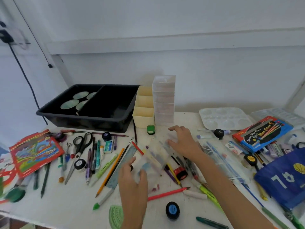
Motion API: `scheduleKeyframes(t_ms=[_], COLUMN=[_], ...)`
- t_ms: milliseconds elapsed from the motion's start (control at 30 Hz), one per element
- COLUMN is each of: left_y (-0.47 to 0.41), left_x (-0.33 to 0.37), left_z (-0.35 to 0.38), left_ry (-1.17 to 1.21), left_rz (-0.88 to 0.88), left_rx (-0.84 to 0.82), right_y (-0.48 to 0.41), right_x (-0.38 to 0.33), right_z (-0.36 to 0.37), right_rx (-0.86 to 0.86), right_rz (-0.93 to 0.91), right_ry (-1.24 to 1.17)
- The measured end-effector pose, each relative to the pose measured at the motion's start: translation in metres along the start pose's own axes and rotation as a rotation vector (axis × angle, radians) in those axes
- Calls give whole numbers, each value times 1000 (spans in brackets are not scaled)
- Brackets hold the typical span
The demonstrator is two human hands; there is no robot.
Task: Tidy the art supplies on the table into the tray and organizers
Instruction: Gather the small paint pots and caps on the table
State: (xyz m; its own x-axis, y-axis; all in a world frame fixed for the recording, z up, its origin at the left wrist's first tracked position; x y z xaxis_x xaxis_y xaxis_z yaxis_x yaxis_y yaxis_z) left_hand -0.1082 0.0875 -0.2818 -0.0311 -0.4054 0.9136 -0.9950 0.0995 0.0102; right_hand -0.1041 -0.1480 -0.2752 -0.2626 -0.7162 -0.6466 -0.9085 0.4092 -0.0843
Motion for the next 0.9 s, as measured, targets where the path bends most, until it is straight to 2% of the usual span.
scheduleKeyframes(t_ms=[100, 233, 433, 667, 900], left_y=[15, 24, 32, 40, 46], left_x=[-14, -29, -21, 3, 37], left_z=[-11, -4, 2, -16, -61], left_ry=[62, 101, 105, 198, 304], left_rz=[-113, -213, -220, -107, 159], left_rx=[36, 4, -14, 103, 243], right_y=[-11, -13, -8, 4, 55], right_x=[2, 9, 12, -3, -32], right_z=[14, 26, 21, -25, -61], right_rx=[-72, -95, -36, 211, 384], right_rz=[36, 103, 123, 84, 86], right_ry=[73, 46, -9, -126, -224])
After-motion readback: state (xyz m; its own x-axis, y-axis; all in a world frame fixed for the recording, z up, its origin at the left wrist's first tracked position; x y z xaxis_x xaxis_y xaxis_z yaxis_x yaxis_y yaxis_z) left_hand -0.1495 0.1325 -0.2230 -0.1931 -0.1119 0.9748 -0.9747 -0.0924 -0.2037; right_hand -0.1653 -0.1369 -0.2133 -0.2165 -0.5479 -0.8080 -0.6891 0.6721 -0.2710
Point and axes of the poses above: each hand's wrist, its own y-axis away from the middle knuckle, its own z-axis out of the palm, x = y × z, the point moved 10 cm from there along -y, towards the middle knuckle, and after that the axes turned 4 degrees about -z, right-handed, at the moved point
